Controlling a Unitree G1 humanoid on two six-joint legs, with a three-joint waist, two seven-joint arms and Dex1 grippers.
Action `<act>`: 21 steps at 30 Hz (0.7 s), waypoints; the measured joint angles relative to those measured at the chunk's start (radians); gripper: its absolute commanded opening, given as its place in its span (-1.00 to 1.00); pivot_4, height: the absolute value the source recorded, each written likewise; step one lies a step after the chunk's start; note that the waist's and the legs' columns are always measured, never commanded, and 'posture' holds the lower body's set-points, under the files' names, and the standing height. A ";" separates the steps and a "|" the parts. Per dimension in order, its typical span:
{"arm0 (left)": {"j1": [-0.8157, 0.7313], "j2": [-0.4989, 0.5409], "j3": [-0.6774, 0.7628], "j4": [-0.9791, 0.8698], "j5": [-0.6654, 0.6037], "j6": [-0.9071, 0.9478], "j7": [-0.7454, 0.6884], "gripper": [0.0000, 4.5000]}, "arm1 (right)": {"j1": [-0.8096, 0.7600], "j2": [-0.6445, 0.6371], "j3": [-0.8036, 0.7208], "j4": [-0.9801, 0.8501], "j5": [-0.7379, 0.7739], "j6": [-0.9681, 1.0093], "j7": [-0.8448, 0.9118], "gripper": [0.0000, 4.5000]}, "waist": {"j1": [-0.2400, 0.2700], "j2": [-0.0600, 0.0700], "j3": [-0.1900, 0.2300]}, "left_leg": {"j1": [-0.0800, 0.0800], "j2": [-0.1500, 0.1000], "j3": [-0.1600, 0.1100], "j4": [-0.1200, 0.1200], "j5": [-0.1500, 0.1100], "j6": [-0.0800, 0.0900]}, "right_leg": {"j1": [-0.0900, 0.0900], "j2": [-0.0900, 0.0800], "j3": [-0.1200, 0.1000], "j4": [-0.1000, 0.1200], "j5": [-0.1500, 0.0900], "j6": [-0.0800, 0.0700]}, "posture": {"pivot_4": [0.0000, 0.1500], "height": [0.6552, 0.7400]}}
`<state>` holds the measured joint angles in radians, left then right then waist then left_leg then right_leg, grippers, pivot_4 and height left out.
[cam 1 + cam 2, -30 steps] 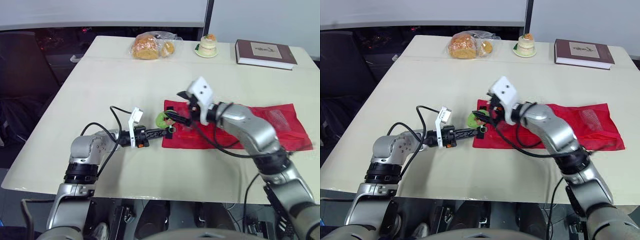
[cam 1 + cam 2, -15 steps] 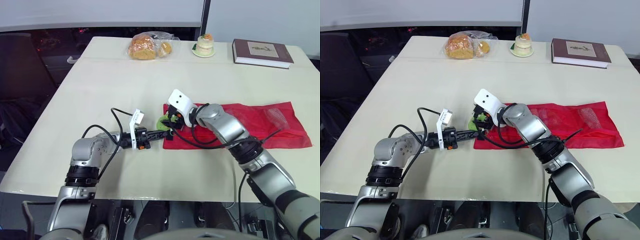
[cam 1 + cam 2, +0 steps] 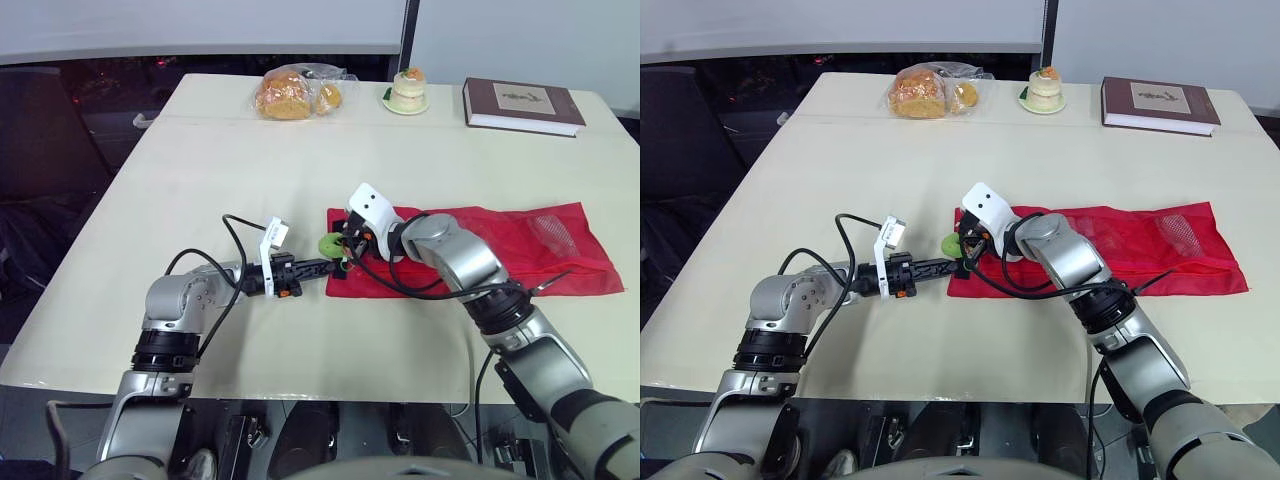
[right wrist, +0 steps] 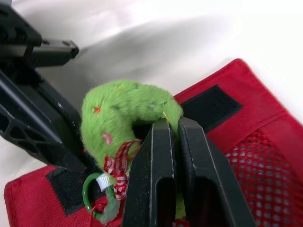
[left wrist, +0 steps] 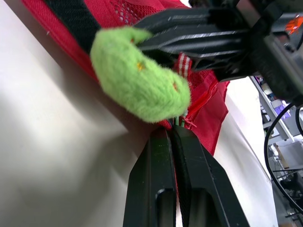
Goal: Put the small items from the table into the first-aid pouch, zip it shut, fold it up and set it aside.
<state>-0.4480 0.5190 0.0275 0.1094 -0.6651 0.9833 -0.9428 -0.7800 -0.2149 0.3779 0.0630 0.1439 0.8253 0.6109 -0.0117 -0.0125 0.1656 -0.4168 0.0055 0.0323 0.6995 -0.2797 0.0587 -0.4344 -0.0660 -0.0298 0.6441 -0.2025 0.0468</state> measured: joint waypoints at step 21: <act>-0.046 0.082 0.002 0.172 0.079 -0.114 -0.053 -1.00 | 0.400 -0.312 -0.287 -0.624 -0.002 0.288 -0.185 -0.99 | 0.003 0.000 0.000 | 0.000 0.000 0.000 0.000 -0.001 0.001 | 0.000 0.001 0.000 -0.001 0.000 0.000 | 1.00 0.74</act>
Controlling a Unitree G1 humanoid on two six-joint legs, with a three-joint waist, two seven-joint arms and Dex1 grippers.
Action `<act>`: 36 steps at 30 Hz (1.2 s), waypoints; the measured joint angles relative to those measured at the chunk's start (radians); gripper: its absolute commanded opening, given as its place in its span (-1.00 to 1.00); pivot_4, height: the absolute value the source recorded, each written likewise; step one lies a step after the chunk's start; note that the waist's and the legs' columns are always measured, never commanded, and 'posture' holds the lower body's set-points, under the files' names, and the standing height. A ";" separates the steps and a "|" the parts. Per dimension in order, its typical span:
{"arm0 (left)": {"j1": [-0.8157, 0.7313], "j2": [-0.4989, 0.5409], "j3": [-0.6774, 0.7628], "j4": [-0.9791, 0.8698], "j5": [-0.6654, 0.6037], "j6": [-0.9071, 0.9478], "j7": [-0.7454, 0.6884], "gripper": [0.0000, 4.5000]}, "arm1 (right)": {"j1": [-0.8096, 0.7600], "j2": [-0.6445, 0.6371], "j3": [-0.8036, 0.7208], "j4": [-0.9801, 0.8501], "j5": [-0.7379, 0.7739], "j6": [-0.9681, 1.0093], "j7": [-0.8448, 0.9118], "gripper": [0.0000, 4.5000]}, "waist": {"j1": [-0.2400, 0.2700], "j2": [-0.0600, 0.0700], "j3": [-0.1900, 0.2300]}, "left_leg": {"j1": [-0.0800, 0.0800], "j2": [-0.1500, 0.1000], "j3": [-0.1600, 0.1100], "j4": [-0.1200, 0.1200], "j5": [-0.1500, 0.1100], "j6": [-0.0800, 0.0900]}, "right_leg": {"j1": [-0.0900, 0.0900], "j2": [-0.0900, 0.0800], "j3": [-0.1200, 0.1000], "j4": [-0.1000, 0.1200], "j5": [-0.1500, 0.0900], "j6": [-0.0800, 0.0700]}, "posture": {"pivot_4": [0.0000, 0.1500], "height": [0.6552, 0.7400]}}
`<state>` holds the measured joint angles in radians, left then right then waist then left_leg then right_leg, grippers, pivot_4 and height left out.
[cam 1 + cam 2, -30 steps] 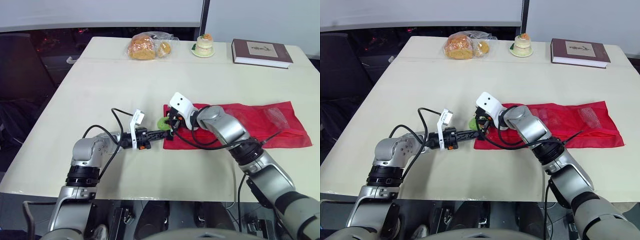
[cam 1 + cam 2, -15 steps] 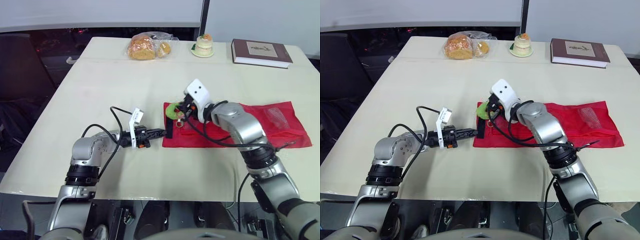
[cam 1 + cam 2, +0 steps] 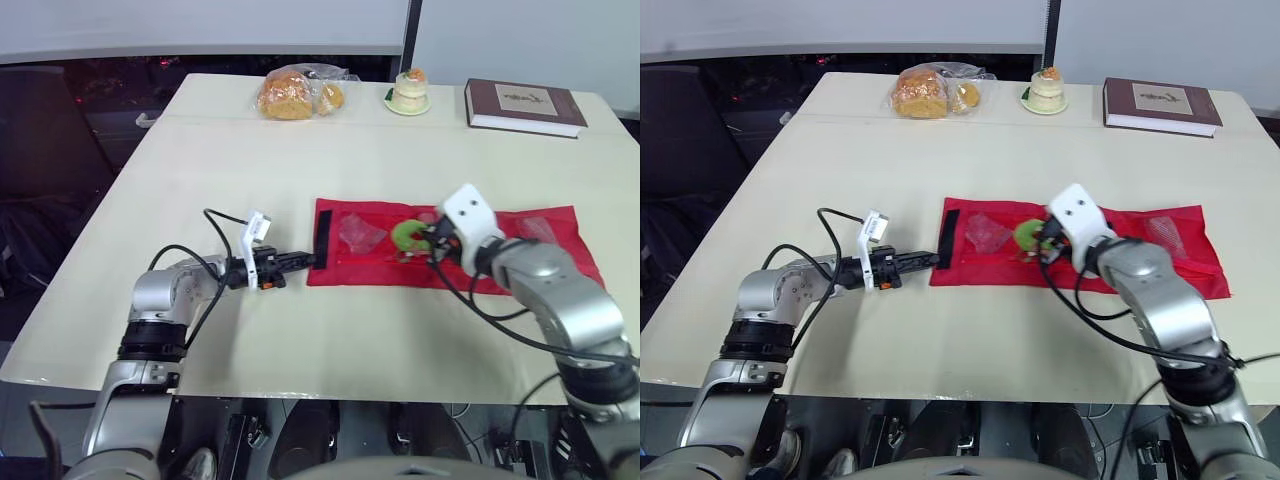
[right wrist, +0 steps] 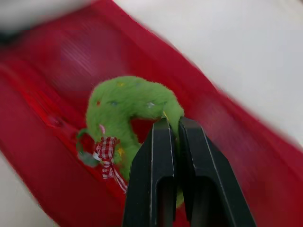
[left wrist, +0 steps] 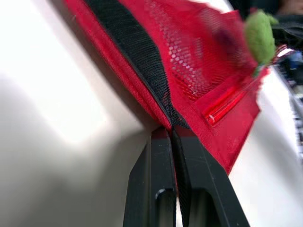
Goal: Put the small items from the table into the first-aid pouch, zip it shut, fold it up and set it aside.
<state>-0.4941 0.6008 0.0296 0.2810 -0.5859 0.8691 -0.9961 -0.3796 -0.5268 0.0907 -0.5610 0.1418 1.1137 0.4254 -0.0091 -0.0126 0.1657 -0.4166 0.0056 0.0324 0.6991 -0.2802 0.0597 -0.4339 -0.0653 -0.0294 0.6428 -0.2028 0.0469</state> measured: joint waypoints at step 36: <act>-0.107 0.046 0.027 0.161 0.105 -0.030 -0.008 -1.00 | 0.370 -0.086 -0.571 0.409 -0.077 -0.542 -0.217 -0.99 | 0.000 0.000 0.000 | 0.002 0.001 0.002 0.000 -0.001 0.002 | 0.000 0.003 0.003 0.001 0.000 0.000 | 1.00 0.74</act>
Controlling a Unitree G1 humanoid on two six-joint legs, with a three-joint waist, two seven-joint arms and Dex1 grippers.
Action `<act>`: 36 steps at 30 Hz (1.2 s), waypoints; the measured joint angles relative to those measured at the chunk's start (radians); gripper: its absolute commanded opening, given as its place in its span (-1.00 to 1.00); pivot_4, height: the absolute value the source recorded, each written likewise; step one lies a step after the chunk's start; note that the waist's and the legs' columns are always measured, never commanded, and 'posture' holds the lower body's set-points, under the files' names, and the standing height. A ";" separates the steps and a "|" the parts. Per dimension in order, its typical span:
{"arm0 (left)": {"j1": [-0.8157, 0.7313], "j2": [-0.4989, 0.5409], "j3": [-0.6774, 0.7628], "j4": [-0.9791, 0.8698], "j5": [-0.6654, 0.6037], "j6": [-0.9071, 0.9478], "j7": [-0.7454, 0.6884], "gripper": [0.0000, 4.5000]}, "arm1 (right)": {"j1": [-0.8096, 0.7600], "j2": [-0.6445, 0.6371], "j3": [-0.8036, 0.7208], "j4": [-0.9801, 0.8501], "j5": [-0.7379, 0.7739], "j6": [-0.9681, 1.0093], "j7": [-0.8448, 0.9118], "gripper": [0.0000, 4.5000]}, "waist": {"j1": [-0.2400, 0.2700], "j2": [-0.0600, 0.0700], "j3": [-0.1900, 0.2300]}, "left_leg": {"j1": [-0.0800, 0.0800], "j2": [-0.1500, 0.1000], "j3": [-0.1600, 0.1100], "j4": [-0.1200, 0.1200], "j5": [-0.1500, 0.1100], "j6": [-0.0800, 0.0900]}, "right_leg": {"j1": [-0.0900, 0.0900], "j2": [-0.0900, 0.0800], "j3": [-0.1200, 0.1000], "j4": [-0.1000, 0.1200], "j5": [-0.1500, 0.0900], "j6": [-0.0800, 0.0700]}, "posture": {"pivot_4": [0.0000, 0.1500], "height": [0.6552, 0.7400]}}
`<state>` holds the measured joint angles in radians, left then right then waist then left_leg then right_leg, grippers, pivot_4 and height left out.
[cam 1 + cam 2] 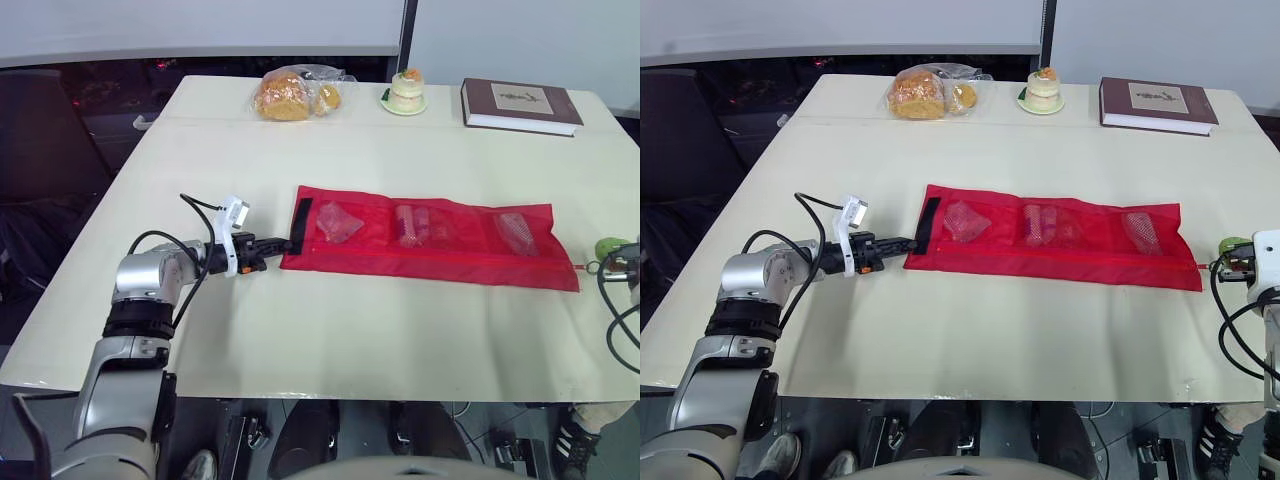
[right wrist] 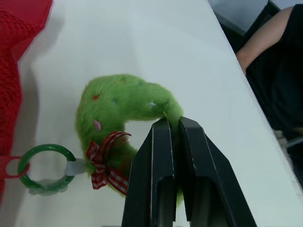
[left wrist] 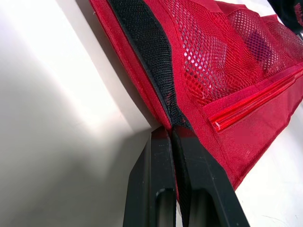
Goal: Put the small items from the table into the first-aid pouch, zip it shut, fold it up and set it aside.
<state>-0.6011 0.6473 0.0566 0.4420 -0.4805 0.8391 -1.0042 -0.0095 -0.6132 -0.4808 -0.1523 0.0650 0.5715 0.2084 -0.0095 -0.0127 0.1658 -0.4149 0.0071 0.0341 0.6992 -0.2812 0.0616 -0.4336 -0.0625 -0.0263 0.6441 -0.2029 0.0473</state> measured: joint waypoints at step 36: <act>-0.057 0.085 -0.070 -0.674 -0.146 -0.192 -0.293 0.98 | 0.175 0.483 -0.226 -0.346 0.909 0.328 -0.132 1.00 | 0.006 0.002 0.000 | 0.002 0.002 0.001 0.000 0.000 0.000 | 0.001 0.004 0.003 -0.001 -0.002 -0.003 | 1.00 0.74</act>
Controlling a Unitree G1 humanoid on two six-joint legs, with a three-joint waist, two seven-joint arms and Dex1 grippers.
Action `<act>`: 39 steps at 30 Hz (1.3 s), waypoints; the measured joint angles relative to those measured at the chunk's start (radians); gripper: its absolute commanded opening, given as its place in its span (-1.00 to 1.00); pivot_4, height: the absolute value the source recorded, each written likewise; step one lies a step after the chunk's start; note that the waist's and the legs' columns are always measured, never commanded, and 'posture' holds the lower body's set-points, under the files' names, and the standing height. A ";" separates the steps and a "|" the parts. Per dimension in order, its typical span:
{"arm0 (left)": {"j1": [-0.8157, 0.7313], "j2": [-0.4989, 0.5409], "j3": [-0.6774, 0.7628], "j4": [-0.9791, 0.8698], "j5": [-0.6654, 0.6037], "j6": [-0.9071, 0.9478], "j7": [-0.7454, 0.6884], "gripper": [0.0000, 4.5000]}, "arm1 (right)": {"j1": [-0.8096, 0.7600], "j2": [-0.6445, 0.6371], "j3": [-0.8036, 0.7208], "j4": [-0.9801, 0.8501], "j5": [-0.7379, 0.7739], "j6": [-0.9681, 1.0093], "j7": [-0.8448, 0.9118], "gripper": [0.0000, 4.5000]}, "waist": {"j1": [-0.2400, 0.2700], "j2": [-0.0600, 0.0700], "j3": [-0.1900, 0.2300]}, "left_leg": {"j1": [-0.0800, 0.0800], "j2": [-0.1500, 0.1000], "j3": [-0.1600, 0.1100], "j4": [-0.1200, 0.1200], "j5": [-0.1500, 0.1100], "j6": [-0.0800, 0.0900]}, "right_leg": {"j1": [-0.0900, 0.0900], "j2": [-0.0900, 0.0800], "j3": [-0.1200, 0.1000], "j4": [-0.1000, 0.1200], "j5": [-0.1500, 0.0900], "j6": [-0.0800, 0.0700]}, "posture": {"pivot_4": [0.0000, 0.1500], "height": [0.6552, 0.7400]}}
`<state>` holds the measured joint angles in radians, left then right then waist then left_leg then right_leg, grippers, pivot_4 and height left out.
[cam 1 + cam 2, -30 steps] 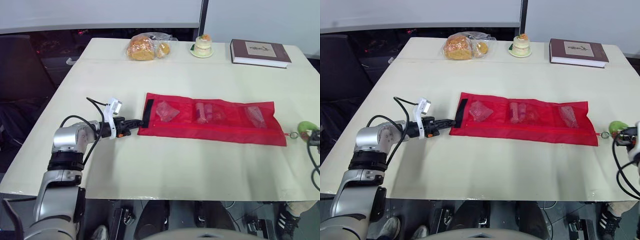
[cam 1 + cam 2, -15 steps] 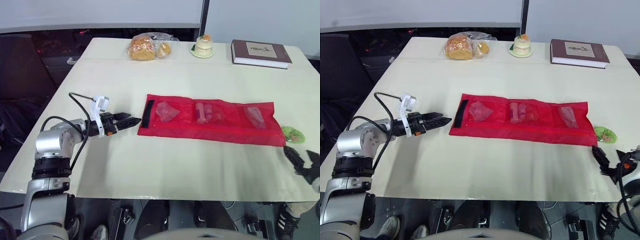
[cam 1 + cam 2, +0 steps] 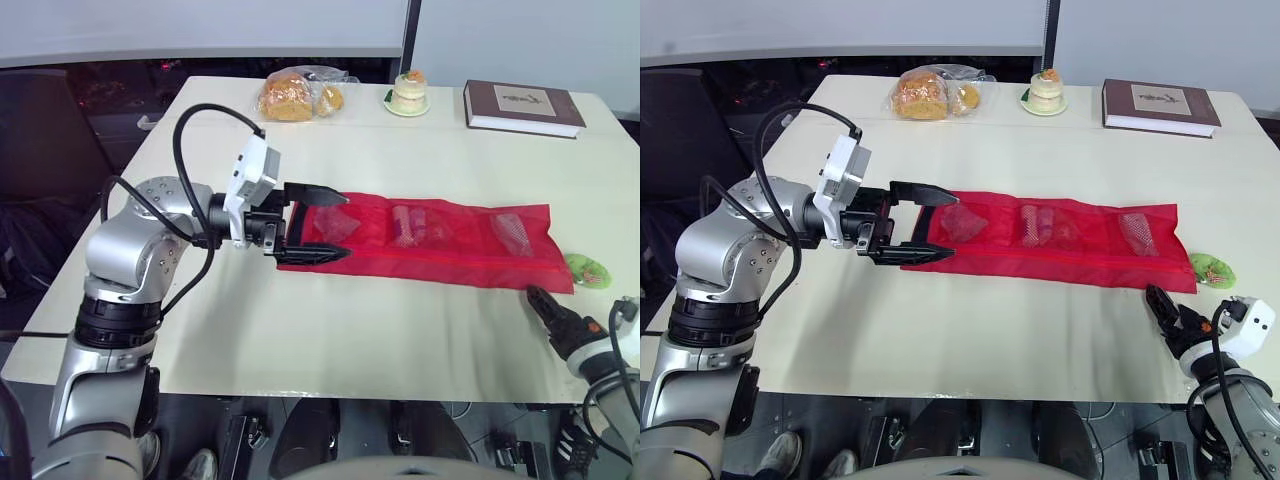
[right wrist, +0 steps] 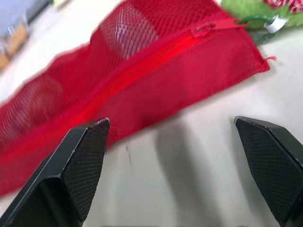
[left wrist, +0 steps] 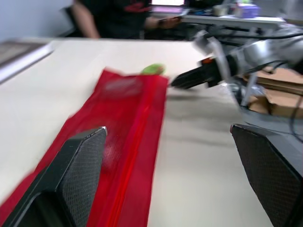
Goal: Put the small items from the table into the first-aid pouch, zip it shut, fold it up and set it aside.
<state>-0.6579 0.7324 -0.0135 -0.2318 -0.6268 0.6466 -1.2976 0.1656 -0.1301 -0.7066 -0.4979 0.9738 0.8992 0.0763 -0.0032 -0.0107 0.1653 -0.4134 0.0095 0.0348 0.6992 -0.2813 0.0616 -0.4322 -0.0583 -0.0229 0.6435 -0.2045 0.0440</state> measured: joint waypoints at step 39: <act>-0.007 0.007 -0.027 -0.040 -0.017 -0.021 0.015 1.00 | 0.025 -0.393 0.201 0.092 -0.313 -0.446 0.198 -0.98 | -0.002 0.003 0.001 | 0.001 0.000 0.005 0.000 0.000 0.000 | -0.001 0.009 0.017 0.000 0.001 0.003 | 1.00 0.74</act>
<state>-0.6648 0.7390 -0.0407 -0.2720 -0.6435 0.6254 -1.2824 0.1908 -0.5234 -0.5054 -0.4058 0.6612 0.4529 0.2747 -0.0052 -0.0079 0.1665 -0.4126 0.0093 0.0399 0.6994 -0.2814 0.0621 -0.4331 -0.0489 -0.0063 0.6436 -0.2034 0.0473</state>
